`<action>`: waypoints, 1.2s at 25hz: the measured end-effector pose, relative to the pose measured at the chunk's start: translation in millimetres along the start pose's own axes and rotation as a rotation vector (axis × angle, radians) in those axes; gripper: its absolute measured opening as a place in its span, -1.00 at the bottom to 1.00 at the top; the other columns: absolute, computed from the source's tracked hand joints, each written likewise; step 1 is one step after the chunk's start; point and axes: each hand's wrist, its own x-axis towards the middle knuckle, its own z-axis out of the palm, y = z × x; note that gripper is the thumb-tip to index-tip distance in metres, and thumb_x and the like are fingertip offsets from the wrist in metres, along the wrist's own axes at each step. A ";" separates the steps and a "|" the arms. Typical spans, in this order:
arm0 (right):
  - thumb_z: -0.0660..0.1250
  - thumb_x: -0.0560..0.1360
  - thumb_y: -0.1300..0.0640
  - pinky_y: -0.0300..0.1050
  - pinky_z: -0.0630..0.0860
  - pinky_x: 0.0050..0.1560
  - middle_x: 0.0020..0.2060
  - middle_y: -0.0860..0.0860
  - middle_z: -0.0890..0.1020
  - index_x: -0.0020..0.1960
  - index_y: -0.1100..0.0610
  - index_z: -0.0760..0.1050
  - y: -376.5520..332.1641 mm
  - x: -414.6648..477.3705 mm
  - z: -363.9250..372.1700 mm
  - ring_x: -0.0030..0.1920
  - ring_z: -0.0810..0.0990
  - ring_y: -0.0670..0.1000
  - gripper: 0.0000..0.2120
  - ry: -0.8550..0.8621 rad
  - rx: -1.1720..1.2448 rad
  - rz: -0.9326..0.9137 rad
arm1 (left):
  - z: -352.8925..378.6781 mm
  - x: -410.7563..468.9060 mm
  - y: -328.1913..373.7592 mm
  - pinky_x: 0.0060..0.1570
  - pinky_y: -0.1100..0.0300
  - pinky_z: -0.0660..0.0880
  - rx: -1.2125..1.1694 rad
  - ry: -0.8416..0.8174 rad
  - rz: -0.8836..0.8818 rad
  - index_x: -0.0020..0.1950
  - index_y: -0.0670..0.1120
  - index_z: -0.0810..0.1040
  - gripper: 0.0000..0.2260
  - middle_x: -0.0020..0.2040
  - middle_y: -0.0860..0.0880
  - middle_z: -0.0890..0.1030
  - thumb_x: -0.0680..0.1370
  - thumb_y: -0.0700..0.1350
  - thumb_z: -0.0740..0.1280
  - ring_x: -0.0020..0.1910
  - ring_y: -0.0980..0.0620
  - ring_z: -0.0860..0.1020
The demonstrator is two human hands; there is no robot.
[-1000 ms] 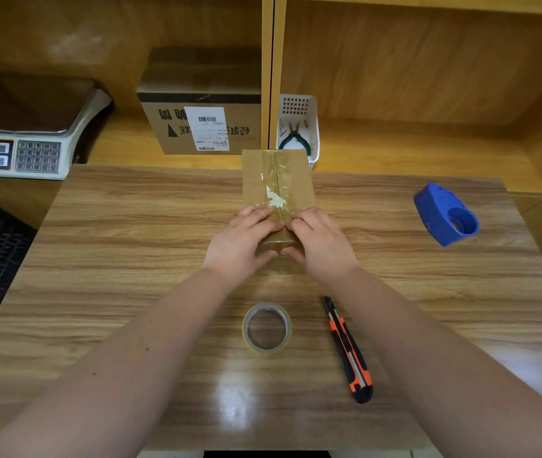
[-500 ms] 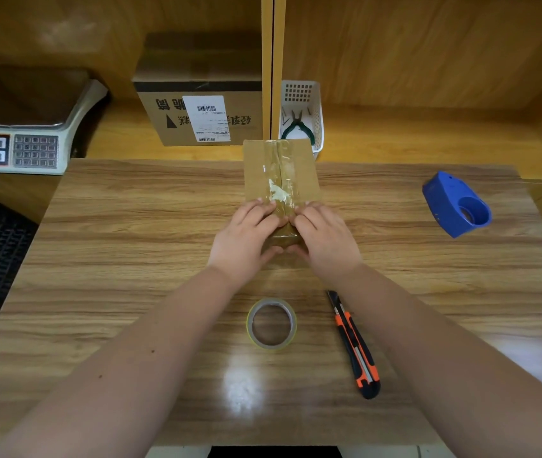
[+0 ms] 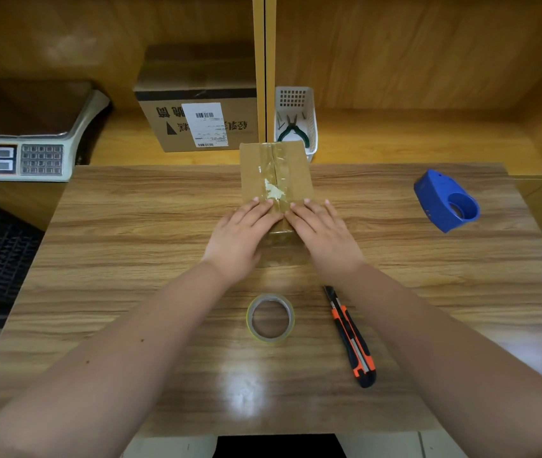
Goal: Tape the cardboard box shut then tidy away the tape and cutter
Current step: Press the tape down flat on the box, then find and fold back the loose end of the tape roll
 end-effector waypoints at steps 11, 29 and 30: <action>0.45 0.40 0.09 -0.28 0.17 0.27 0.27 0.06 0.47 0.34 0.09 0.37 -33.6 -101.4 28.6 0.31 0.37 0.08 -0.45 -0.316 0.646 0.334 | 57.0 -77.9 32.5 0.16 0.16 0.47 -0.592 -0.142 -0.081 0.19 -0.03 0.51 -0.72 0.15 -0.01 0.53 0.49 -0.20 0.32 0.13 0.00 0.54; 0.50 0.34 0.17 -0.43 0.36 -0.04 0.04 0.06 0.66 0.23 0.07 0.54 -63.4 -101.2 71.5 0.04 0.57 0.01 -0.54 -0.125 0.900 0.604 | 86.7 -75.5 46.9 -0.04 0.40 0.53 -1.000 -0.217 -0.389 0.22 0.12 0.42 -0.56 -0.13 -0.03 0.69 0.44 -0.23 0.44 -0.10 0.13 0.66; 0.49 0.34 0.20 -0.50 0.35 -0.03 0.04 0.06 0.67 0.20 0.07 0.56 -63.9 -100.9 68.0 0.04 0.58 -0.02 -0.57 -0.085 0.904 0.608 | 83.4 -75.6 47.6 -0.06 0.41 0.53 -1.054 -0.183 -0.425 0.18 0.12 0.43 -0.58 -0.13 -0.04 0.70 0.44 -0.24 0.44 -0.12 0.13 0.67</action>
